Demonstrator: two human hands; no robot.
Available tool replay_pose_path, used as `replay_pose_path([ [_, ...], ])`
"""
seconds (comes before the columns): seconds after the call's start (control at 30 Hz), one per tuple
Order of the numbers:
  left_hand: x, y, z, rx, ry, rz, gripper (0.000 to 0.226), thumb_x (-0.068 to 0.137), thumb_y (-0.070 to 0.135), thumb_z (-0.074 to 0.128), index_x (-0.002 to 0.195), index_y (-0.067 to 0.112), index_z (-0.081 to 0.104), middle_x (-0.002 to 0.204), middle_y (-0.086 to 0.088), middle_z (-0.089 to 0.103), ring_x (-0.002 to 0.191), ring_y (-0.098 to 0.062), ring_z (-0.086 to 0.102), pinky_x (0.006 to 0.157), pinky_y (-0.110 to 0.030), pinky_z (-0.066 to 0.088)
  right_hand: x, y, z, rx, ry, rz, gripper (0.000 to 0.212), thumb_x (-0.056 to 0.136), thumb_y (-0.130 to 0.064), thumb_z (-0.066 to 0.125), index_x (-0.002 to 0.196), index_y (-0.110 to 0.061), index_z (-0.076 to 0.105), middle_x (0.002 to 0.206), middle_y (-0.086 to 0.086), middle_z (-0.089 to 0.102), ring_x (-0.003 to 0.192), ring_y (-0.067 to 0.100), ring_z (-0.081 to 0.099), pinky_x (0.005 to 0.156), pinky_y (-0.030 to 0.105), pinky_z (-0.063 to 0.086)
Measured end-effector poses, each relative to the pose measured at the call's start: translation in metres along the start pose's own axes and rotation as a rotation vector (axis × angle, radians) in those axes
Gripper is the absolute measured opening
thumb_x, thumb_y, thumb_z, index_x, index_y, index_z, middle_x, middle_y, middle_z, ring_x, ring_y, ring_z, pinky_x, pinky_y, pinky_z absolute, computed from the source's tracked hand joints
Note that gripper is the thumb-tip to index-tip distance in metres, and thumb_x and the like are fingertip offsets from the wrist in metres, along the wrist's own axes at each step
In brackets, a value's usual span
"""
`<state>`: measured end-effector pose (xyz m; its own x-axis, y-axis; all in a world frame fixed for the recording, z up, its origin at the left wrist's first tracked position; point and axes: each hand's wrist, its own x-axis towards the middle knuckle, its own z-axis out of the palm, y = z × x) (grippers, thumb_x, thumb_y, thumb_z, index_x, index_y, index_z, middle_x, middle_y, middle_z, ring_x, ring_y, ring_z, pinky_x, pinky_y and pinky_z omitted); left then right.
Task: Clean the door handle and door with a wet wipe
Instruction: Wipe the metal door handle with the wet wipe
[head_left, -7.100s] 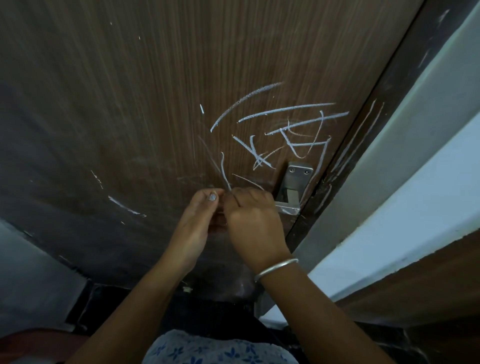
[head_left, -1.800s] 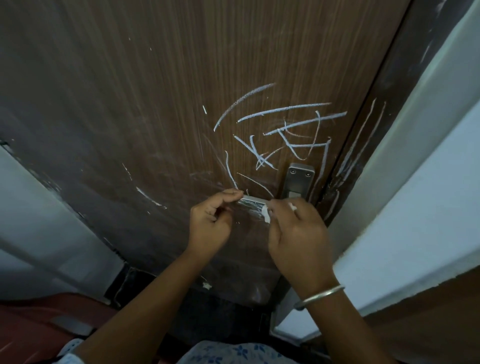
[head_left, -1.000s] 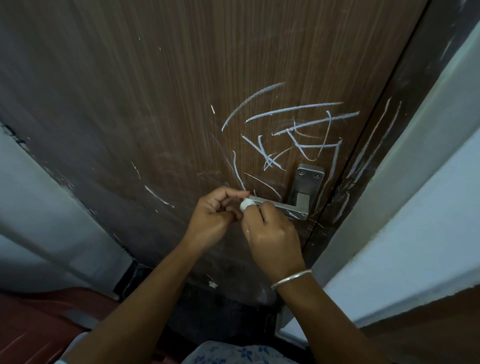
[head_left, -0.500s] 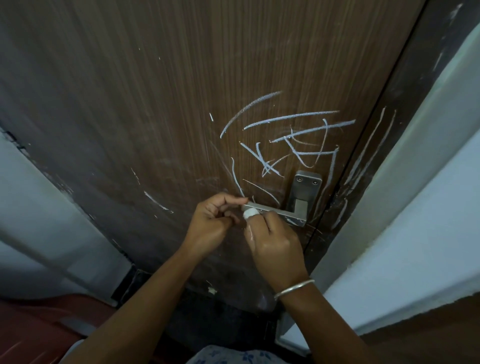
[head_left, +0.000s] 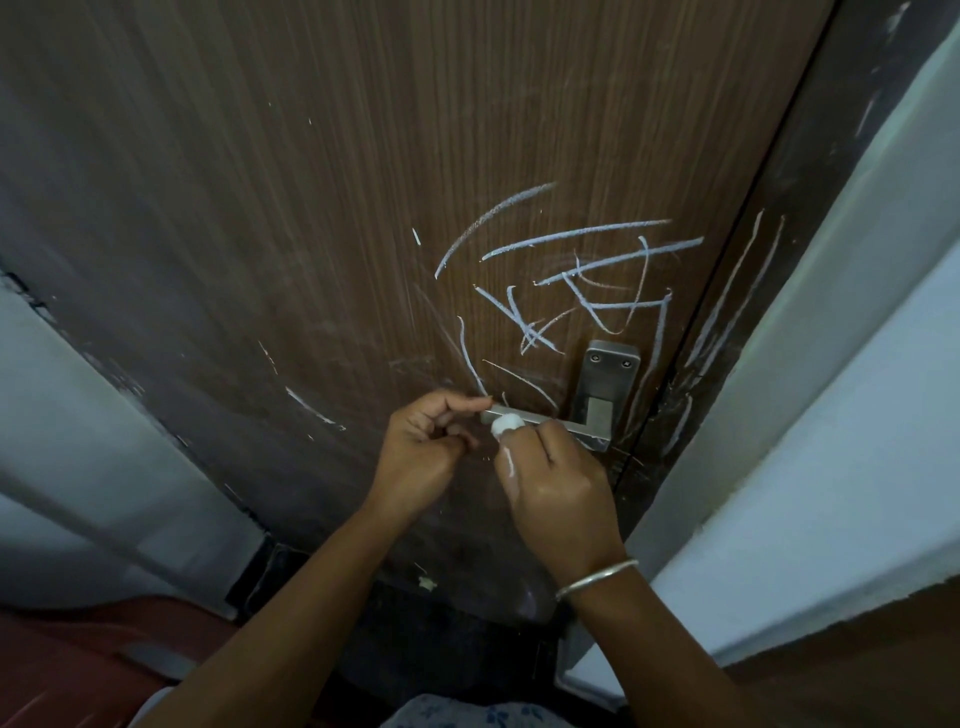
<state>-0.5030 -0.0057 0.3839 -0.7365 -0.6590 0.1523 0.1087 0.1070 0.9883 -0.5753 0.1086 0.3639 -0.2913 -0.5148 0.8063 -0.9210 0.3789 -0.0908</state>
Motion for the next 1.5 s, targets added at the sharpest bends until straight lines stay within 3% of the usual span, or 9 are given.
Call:
replay_pose_path([
  [0.07,0.000,0.001,0.001,0.003,0.004,-0.009,0.043,0.074,-0.030,0.043,0.097,-0.001,0.063,0.075,-0.008,0.064,0.058,-0.005,0.055,0.065,-0.020,0.050,0.003,-0.002,0.000,-0.014,0.008,-0.011,0.015,0.088,-0.014,0.059,0.075,-0.011,0.066,0.067,0.006,0.056,0.052,0.021,0.054,0.048,0.027,0.045],
  [0.33,-0.001,0.002,0.003,-0.003,0.026,-0.008,0.048,0.073,-0.031,0.040,0.091,0.007,0.064,0.083,-0.004,0.066,0.057,-0.004,0.055,0.063,-0.017,0.049,-0.008,0.010,-0.008,-0.004,0.001,-0.022,0.019,0.089,-0.011,0.058,0.073,-0.009,0.067,0.065,0.006,0.057,0.052,0.019,0.054,0.051,0.026,0.047],
  [0.63,0.000,0.001,0.003,0.028,0.043,-0.006,0.046,0.074,-0.029,0.042,0.088,0.008,0.066,0.074,-0.011,0.063,0.057,-0.004,0.056,0.061,-0.018,0.051,-0.004,0.005,-0.006,0.000,0.012,-0.022,0.015,0.087,-0.010,0.060,0.074,-0.009,0.067,0.064,0.005,0.056,0.051,0.020,0.053,0.049,0.027,0.047],
  [0.77,0.000,-0.001,0.004,0.017,0.064,-0.003,0.046,0.074,-0.029,0.043,0.086,0.009,0.066,0.076,0.002,0.069,0.058,-0.006,0.056,0.063,-0.017,0.050,-0.012,0.015,-0.012,-0.022,0.029,0.012,0.016,0.088,-0.012,0.059,0.076,-0.009,0.069,0.067,0.006,0.059,0.055,0.019,0.056,0.059,0.021,0.043],
  [0.83,0.000,-0.001,0.005,0.018,0.075,0.003,0.045,0.073,-0.029,0.044,0.085,0.009,0.066,0.075,-0.002,0.067,0.058,-0.005,0.056,0.063,-0.018,0.051,-0.010,0.016,-0.014,-0.006,0.053,0.012,0.018,0.089,-0.013,0.057,0.078,-0.008,0.070,0.069,0.007,0.061,0.058,0.019,0.057,0.063,0.022,0.044],
  [1.0,0.002,-0.002,0.007,0.012,0.084,0.006,0.048,0.073,-0.029,0.042,0.081,0.012,0.066,0.067,-0.002,0.065,0.057,-0.007,0.055,0.061,-0.015,0.049,-0.008,0.009,-0.007,-0.008,0.037,-0.015,0.013,0.086,-0.008,0.064,0.074,-0.007,0.068,0.063,0.006,0.055,0.051,0.021,0.052,0.046,0.028,0.048],
  [1.1,0.004,-0.005,0.004,0.001,0.062,0.007,0.050,0.072,-0.030,0.043,0.080,0.014,0.066,0.063,0.006,0.069,0.055,-0.003,0.056,0.058,-0.013,0.048,-0.017,0.016,-0.008,-0.024,0.014,-0.009,0.008,0.083,-0.007,0.066,0.077,-0.007,0.070,0.066,0.007,0.060,0.055,0.020,0.057,0.053,0.027,0.049],
  [1.27,0.005,-0.007,0.004,-0.012,0.062,0.017,0.049,0.072,-0.029,0.044,0.079,0.015,0.066,0.067,0.011,0.072,0.058,0.000,0.060,0.057,-0.012,0.048,-0.016,0.021,-0.014,-0.013,0.072,0.010,0.020,0.090,-0.014,0.056,0.081,-0.005,0.071,0.072,0.010,0.065,0.063,0.019,0.062,0.064,0.020,0.048],
  [1.5,0.007,-0.008,0.002,-0.013,0.043,0.025,0.049,0.073,-0.028,0.044,0.079,0.016,0.066,0.071,0.012,0.073,0.061,0.000,0.062,0.058,-0.012,0.048,-0.018,0.020,-0.014,-0.010,0.027,0.002,0.013,0.085,-0.009,0.062,0.077,-0.004,0.071,0.069,0.010,0.063,0.058,0.021,0.061,0.055,0.024,0.051],
])
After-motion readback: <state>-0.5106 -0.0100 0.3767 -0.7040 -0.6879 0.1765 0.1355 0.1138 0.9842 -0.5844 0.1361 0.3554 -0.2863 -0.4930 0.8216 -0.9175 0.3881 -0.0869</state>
